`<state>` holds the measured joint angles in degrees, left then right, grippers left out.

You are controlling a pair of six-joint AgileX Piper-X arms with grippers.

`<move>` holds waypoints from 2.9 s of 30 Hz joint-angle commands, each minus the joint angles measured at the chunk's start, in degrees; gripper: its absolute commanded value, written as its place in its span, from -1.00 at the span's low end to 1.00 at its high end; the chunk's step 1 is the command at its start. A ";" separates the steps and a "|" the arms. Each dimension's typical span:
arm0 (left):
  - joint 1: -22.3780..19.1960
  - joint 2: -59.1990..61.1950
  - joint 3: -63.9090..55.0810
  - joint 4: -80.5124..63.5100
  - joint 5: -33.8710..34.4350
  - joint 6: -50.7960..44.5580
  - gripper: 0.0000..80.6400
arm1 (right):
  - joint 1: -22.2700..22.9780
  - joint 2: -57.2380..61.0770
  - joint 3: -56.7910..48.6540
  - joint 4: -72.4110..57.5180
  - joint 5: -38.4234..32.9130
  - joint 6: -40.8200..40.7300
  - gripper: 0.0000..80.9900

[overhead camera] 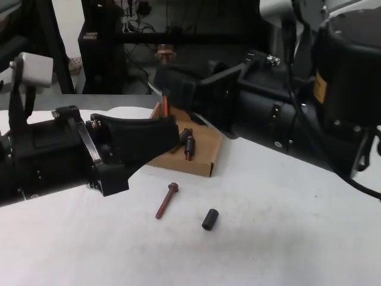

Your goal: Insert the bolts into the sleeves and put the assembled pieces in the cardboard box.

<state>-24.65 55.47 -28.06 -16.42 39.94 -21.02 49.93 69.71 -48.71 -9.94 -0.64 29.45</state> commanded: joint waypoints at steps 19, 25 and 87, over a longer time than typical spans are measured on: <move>0.03 -0.25 -0.16 -1.46 -1.49 1.85 -0.96 | 4.15 -2.02 -0.52 3.94 -2.32 -2.16 -0.99; 0.03 -0.25 -0.16 -1.46 -2.65 1.84 -0.96 | 6.44 -2.02 -0.52 5.96 -2.32 -3.67 -0.99; 0.03 0.26 -0.56 6.93 -10.97 9.92 -0.96 | 6.40 -17.04 -1.25 36.80 7.21 -8.03 0.68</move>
<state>-24.65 55.60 -27.77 -10.44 29.94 -12.33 56.17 53.24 -49.24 23.35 6.25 21.93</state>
